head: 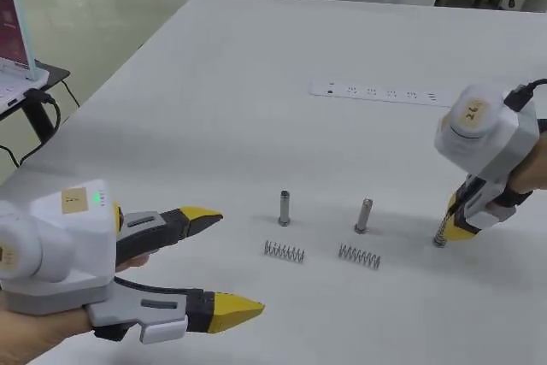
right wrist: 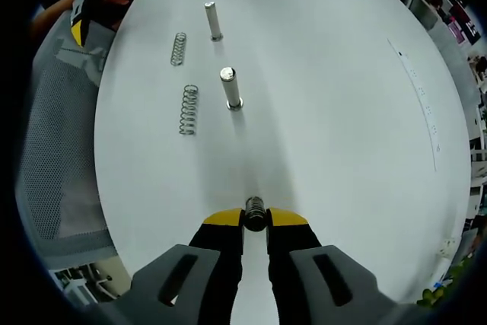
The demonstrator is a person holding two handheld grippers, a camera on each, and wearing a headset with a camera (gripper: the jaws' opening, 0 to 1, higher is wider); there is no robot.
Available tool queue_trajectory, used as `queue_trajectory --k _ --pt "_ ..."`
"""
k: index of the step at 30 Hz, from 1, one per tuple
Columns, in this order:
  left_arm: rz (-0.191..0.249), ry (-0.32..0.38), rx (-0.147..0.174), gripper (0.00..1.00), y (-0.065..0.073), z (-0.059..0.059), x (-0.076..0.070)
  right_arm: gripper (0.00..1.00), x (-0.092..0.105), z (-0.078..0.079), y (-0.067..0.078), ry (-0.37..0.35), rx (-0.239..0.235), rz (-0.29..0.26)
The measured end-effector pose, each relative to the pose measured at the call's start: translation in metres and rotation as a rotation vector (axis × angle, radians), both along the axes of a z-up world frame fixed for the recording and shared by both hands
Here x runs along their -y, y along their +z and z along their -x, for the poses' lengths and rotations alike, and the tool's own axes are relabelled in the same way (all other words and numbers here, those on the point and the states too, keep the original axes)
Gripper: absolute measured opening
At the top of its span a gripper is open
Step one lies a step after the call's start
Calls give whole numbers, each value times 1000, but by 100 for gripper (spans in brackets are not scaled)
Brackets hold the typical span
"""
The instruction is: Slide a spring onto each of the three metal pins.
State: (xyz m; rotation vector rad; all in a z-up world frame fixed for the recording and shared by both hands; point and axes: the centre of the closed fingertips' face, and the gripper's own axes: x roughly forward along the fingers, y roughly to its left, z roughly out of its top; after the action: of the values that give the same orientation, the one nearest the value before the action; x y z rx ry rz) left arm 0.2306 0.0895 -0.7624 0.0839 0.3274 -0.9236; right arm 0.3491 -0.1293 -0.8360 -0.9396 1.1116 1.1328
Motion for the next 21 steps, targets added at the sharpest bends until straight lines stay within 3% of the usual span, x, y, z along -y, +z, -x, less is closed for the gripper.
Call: queue_trajectory --k 21 --pt "4 2 1 68 0 -1 0 18 1 -1 3 -2 25 -18"
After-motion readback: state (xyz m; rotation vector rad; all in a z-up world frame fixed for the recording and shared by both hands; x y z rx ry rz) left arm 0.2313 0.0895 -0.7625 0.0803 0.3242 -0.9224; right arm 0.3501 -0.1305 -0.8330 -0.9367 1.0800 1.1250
